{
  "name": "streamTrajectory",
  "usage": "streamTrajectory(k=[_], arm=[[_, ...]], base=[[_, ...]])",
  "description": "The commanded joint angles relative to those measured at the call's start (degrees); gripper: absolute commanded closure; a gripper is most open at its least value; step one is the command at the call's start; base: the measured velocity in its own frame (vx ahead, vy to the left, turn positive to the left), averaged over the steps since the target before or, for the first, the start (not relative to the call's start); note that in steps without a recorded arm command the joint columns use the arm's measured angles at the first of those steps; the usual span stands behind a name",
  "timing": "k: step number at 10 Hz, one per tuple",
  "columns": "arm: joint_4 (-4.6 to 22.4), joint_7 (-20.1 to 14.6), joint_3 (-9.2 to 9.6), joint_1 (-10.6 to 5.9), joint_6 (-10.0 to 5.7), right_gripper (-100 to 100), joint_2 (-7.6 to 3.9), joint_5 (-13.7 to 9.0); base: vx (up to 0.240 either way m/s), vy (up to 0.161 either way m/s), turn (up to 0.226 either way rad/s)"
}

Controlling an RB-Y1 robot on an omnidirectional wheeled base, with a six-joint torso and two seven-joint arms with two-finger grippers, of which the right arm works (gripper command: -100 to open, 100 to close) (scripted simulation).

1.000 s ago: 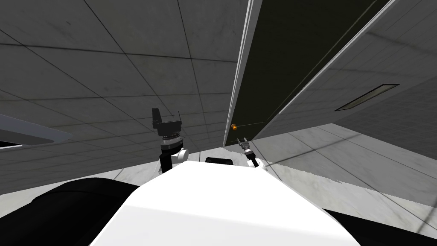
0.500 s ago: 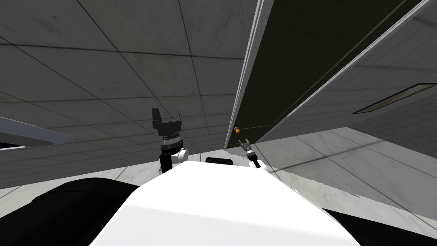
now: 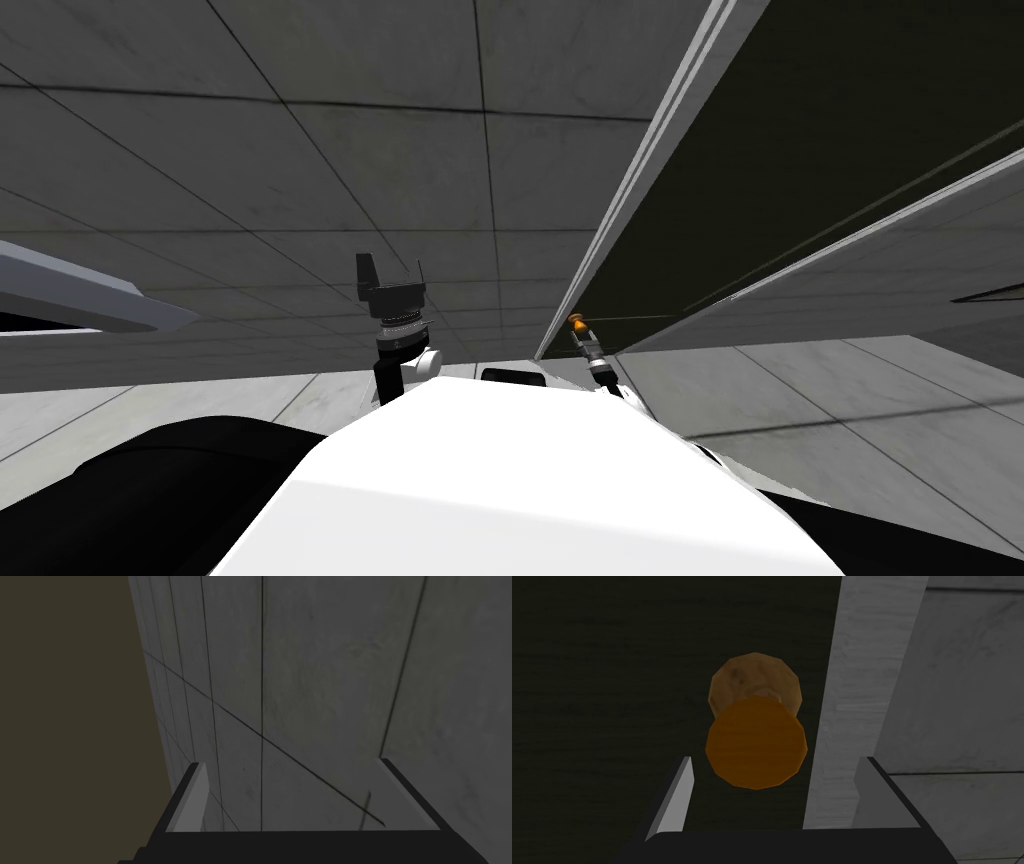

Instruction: Pull the door open

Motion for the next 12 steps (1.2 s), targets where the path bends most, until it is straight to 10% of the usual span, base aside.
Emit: streamTrajectory(k=[1, 5, 6, 12], arm=[[-1.61, -0.38, -0.35, 1.44, 0.25, -100, -0.23, -0.28], [-1.55, -0.83, -1.39, 2.37, -0.12, -100, -1.22, -1.12], [-1.55, -0.83, -1.39, 2.37, -0.12, 100, -1.22, -1.12], [-1.59, -2.83, -1.08, 2.21, 0.14, 100, -1.18, -1.85]], base=[[0.134, 0.020, 0.054], [0.105, 0.021, 0.077], [0.000, 0.000, 0.000], [-0.012, -0.005, 0.014]])
